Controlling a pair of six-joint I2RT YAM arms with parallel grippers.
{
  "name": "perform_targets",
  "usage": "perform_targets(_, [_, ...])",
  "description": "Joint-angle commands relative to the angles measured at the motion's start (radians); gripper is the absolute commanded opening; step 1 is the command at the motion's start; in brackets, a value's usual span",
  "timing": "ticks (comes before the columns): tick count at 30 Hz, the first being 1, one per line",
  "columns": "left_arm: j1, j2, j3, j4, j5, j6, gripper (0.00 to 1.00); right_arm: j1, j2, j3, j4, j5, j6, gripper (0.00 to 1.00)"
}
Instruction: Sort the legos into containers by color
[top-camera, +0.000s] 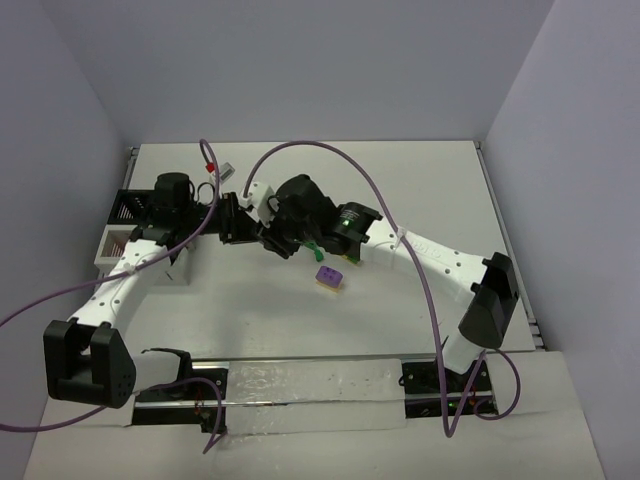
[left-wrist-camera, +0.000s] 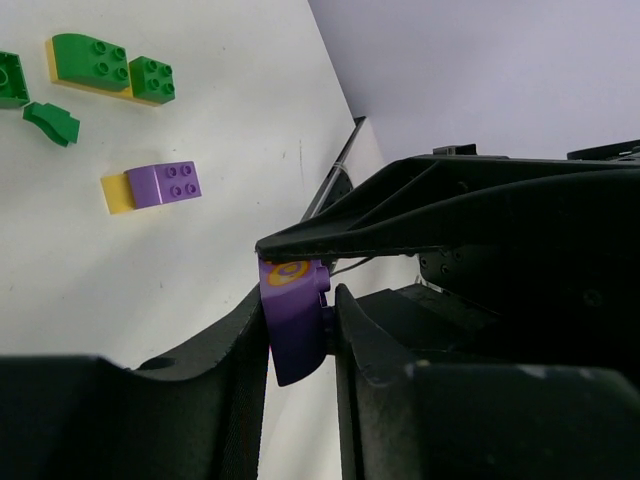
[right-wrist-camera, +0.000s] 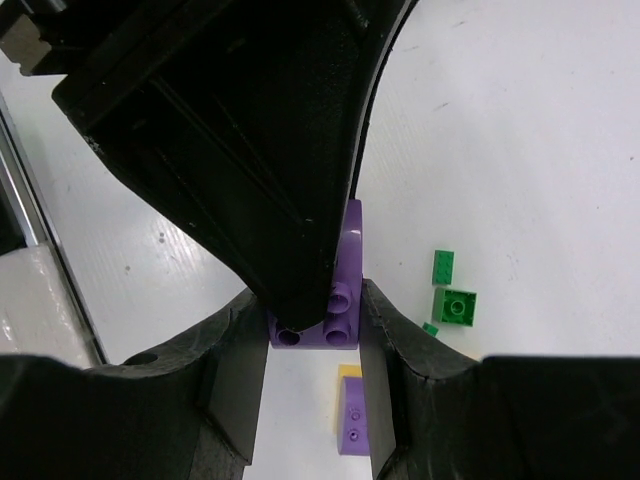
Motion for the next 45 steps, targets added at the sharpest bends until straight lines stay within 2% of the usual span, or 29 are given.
perform_targets(1, [-0.006,-0.005,-0.022,0.006,0.023,0.027,0.14,0.018,0.005,0.085,0.047,-0.003,-0.005,0.00])
perform_targets(3, [-0.006,0.000,-0.010,-0.024,0.025,0.056,0.02,0.020,0.007,0.091,0.047,-0.006,-0.007,0.00])
perform_targets(7, [-0.002,0.017,0.024,-0.114,0.024,0.127,0.00,0.022,0.011,0.093,0.050,-0.008,-0.009,0.02])
perform_targets(10, [0.006,0.015,0.034,-0.135,0.027,0.156,0.00,0.021,0.010,0.088,0.047,-0.007,-0.013,0.10])
perform_targets(14, [0.029,-0.006,0.029,-0.153,0.015,0.184,0.00,0.021,0.003,0.071,0.043,-0.012,-0.013,0.31])
perform_targets(16, [0.038,-0.013,0.029,-0.162,0.015,0.197,0.00,0.021,0.000,0.065,0.043,-0.011,-0.013,0.45])
perform_targets(20, [0.065,-0.020,0.042,-0.186,0.018,0.222,0.00,0.021,-0.006,0.058,0.040,-0.011,-0.009,0.49])
perform_targets(21, [0.067,-0.021,0.043,-0.194,0.018,0.224,0.00,0.021,-0.006,0.058,0.039,-0.010,-0.008,0.55])
perform_targets(22, [0.079,-0.022,0.050,-0.203,0.018,0.233,0.00,0.021,-0.009,0.056,0.038,-0.008,-0.004,0.67])
perform_targets(24, [0.094,-0.029,0.052,-0.212,0.019,0.238,0.00,0.021,-0.011,0.052,0.038,-0.009,0.000,0.73])
perform_targets(29, [0.130,-0.047,0.045,-0.202,0.032,0.231,0.00,0.020,-0.021,0.039,0.040,-0.008,0.007,0.98])
perform_targets(34, [0.170,-0.054,0.119,-0.274,0.009,0.313,0.00,-0.002,-0.070,-0.014,0.040,-0.006,0.022,1.00])
perform_targets(36, [0.183,-0.057,0.182,-0.340,-0.064,0.377,0.00,-0.046,-0.112,-0.057,0.042,-0.012,0.051,1.00])
perform_targets(40, [0.202,-0.073,0.285,-0.440,-0.160,0.512,0.00,-0.203,-0.227,-0.177,0.053,0.006,0.066,1.00])
perform_targets(45, [0.245,-0.106,0.309,-0.474,-0.197,0.585,0.00,-0.359,-0.333,-0.292,0.059,0.009,0.052,1.00])
